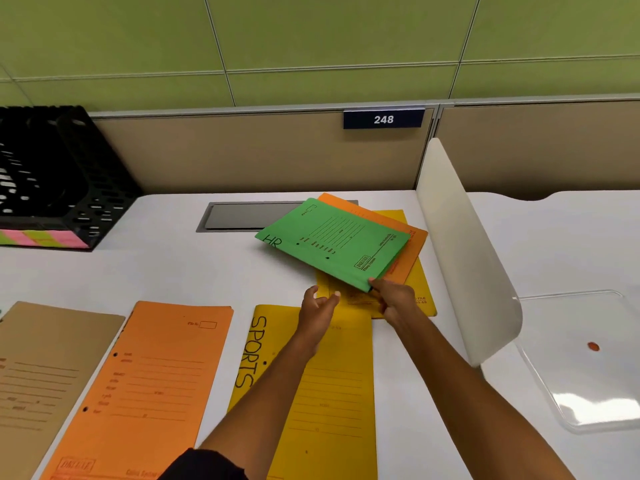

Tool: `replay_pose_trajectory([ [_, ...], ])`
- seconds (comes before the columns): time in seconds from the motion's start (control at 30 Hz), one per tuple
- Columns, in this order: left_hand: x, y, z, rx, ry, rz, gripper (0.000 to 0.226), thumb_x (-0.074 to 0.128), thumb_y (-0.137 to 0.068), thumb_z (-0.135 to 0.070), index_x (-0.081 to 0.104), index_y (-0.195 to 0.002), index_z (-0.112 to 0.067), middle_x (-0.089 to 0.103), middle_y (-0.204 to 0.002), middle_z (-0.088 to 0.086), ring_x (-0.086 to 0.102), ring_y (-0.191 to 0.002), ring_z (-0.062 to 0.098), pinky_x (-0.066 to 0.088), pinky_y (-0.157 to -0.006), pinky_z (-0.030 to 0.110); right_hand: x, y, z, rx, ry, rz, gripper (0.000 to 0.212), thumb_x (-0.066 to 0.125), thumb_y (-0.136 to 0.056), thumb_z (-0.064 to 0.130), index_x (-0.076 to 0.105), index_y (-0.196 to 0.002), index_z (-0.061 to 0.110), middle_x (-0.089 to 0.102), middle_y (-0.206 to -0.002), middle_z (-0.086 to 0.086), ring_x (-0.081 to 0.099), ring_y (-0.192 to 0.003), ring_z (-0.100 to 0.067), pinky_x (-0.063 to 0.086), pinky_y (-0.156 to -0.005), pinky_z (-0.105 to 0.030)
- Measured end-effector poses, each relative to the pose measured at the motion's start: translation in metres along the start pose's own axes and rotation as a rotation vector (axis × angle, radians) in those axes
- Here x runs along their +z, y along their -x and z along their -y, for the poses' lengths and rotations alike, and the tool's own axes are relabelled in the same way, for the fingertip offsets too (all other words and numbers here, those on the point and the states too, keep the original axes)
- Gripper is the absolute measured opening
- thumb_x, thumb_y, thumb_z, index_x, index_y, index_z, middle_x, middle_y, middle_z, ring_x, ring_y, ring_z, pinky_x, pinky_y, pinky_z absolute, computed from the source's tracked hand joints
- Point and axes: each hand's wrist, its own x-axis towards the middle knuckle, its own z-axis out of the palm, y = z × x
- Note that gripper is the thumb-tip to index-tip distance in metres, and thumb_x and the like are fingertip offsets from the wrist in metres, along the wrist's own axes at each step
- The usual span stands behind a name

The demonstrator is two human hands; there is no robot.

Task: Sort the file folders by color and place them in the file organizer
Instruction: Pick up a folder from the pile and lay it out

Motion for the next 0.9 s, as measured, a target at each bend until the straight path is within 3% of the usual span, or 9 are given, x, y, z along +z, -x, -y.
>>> replay_pose_trajectory([
  [0.1,0.007,-0.008,-0.003,-0.139,0.290,0.014,0.089,0.070,-0.083,-0.044,0.019,-0.150,-0.016,0.046,-0.143,0.015,0.050,-0.123,0.028,0.042,-0.105,0.049,-0.002,0.014,-0.018,0.017,0.063,0.028,0.026,0.072,-0.080,-0.001,0.063,-0.104,0.002,0.060,-0.077,-0.003,0.044,-0.058,-0.010,0.036,-0.048,-0.024],
  [0.17,0.011,-0.009,-0.006,-0.174,0.515,0.019,0.079,0.074,-0.082,-0.035,0.028,-0.142,-0.011,0.053,-0.135,0.018,0.056,-0.118,0.032,0.046,-0.100,0.056,-0.007,0.027,-0.032,0.032,0.109,0.053,0.023,0.073,-0.079,0.002,0.065,-0.101,0.005,0.062,-0.078,-0.003,0.044,-0.059,-0.011,0.034,-0.052,-0.026],
  [0.27,0.016,-0.003,-0.011,-0.180,0.685,-0.103,0.058,0.073,-0.084,-0.012,0.040,-0.130,-0.003,0.060,-0.126,0.018,0.061,-0.111,0.036,0.050,-0.093,0.058,-0.018,0.047,-0.054,0.050,0.170,0.124,0.019,0.071,-0.081,0.005,0.068,-0.098,0.012,0.066,-0.080,-0.002,0.040,-0.058,-0.011,0.032,-0.052,-0.027],
  [0.47,0.006,0.012,0.004,-0.237,0.585,-0.223,0.049,0.070,-0.080,0.009,0.050,-0.124,0.004,0.063,-0.120,0.023,0.064,-0.096,0.035,0.055,-0.083,0.049,-0.038,0.072,-0.080,0.046,0.243,0.275,0.011,0.073,-0.082,0.012,0.073,-0.093,0.012,0.066,-0.076,-0.003,0.043,-0.067,-0.015,0.033,-0.060,-0.028],
  [0.57,-0.003,0.021,0.006,-0.206,0.558,-0.228,0.045,0.066,-0.081,0.012,0.052,-0.123,0.002,0.063,-0.118,0.021,0.063,-0.093,0.032,0.055,-0.077,0.044,-0.047,0.074,-0.083,0.051,0.177,0.156,0.012,0.070,-0.086,0.021,0.066,-0.088,0.009,0.061,-0.082,-0.008,0.046,-0.075,-0.020,0.037,-0.066,-0.031],
  [0.67,-0.018,0.033,0.009,-0.158,0.553,-0.211,0.043,0.065,-0.082,0.013,0.053,-0.121,0.001,0.064,-0.115,0.019,0.063,-0.093,0.032,0.055,-0.082,0.047,-0.064,0.059,-0.080,0.040,0.043,0.010,0.022,0.067,-0.089,0.025,0.058,-0.090,0.005,0.053,-0.072,-0.009,0.045,-0.059,-0.018,0.039,-0.053,-0.030],
  [0.8,-0.044,0.056,0.022,-0.055,0.484,-0.188,0.040,0.069,-0.079,0.010,0.055,-0.114,-0.004,0.066,-0.111,0.015,0.066,-0.089,0.028,0.057,-0.075,0.041,-0.084,0.037,-0.071,-0.041,-0.030,-0.065,0.027,0.067,-0.089,0.021,0.053,-0.109,0.009,0.059,-0.075,-0.014,0.052,-0.052,-0.019,0.046,-0.050,-0.030],
  [0.9,-0.064,0.074,0.034,0.003,0.468,-0.134,0.040,0.070,-0.078,0.011,0.056,-0.111,-0.007,0.069,-0.108,0.013,0.069,-0.087,0.023,0.059,-0.064,0.034,-0.085,0.033,-0.064,-0.158,0.144,-0.071,0.038,0.070,-0.087,0.024,0.054,-0.121,0.017,0.062,-0.100,-0.014,0.061,-0.078,-0.024,0.056,-0.066,-0.038],
])
